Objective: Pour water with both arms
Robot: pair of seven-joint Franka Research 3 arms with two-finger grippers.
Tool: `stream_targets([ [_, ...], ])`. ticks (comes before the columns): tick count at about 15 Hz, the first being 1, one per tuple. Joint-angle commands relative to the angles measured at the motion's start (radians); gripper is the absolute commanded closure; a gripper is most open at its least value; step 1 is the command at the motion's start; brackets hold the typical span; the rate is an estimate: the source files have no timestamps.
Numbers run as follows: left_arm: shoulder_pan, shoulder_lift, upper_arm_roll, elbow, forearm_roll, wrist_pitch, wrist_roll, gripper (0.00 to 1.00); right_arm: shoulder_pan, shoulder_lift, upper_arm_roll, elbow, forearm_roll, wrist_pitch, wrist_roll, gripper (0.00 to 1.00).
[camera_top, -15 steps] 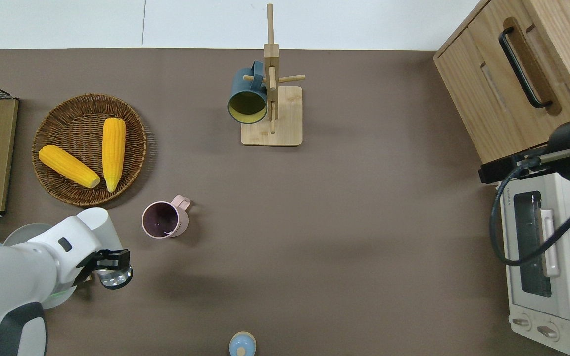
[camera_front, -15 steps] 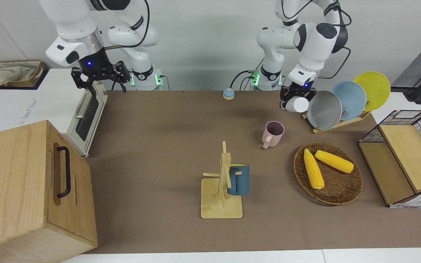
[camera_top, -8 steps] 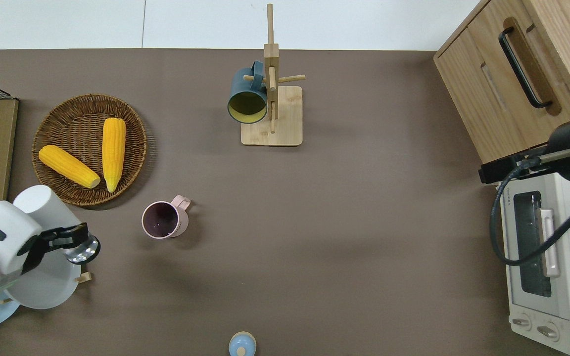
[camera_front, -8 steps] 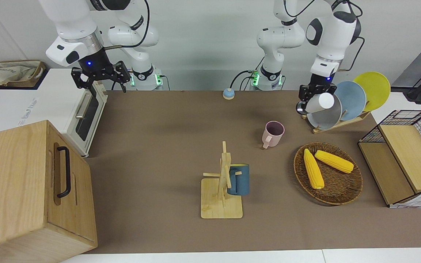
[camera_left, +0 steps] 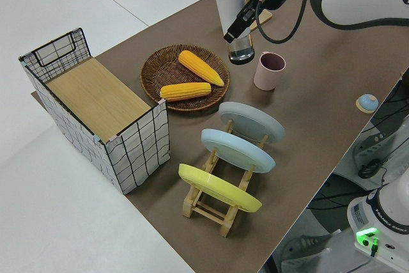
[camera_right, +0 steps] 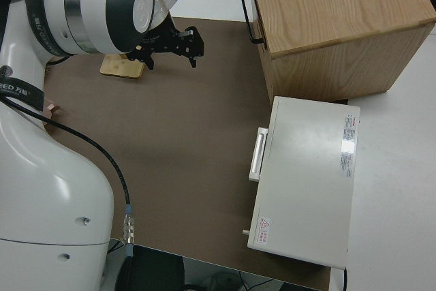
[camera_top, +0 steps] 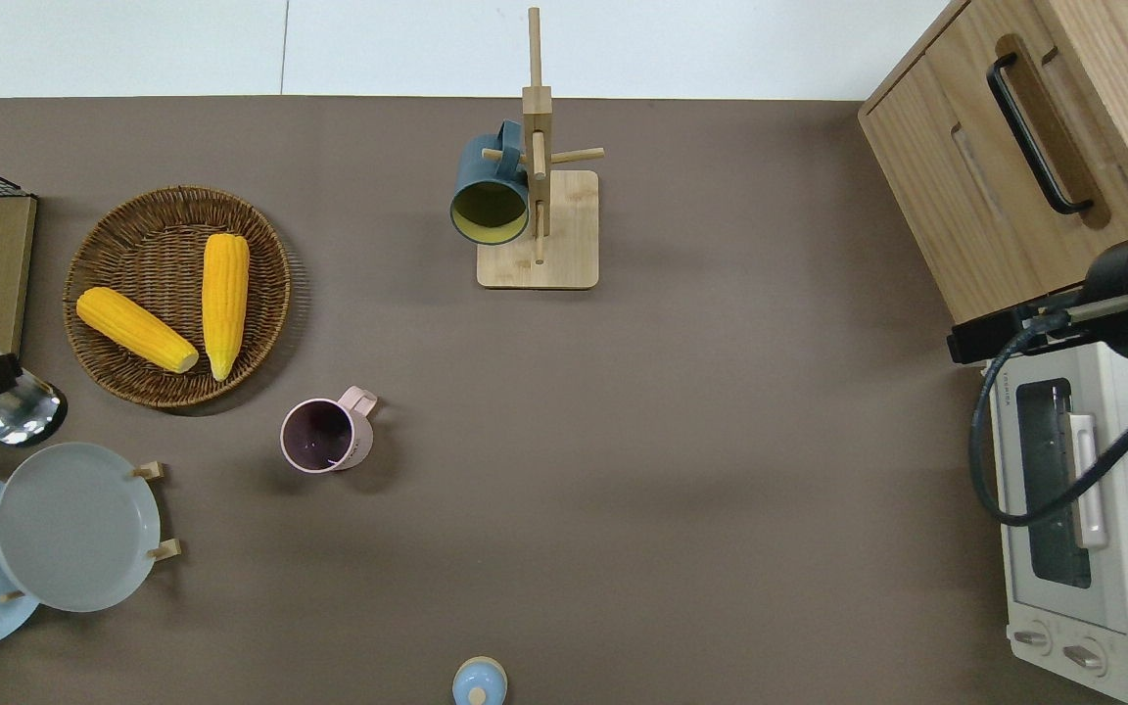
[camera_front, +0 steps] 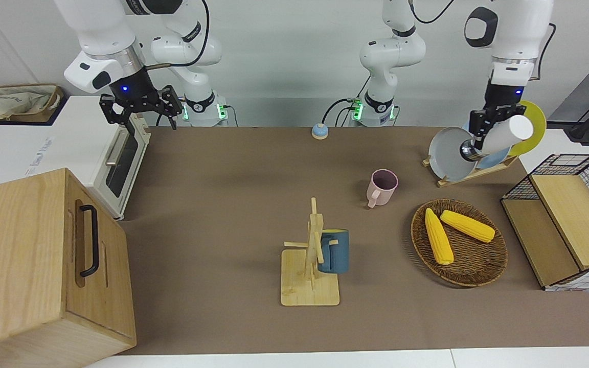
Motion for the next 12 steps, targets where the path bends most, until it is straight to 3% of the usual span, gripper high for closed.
stream_targets([
  [1,0.068,0.103,-0.007,0.198,0.035,-0.018,-0.011,0.93,-0.003,-0.008,0.002,-0.003,-0.004,0.007,0.0,0.013],
  [3,0.1,0.151,-0.007,0.269,0.032,-0.015,0.019,0.93,-0.003,-0.008,0.002,-0.003,-0.004,0.007,0.0,0.013],
  [7,0.152,0.333,0.049,0.519,0.004,-0.001,0.128,0.93,-0.003,-0.008,0.002,-0.003,-0.004,0.007,0.0,0.013],
  [12,0.247,0.466,0.05,0.644,-0.175,0.006,0.327,0.93,-0.003,-0.008,0.002,-0.002,-0.004,0.007,0.0,0.013],
])
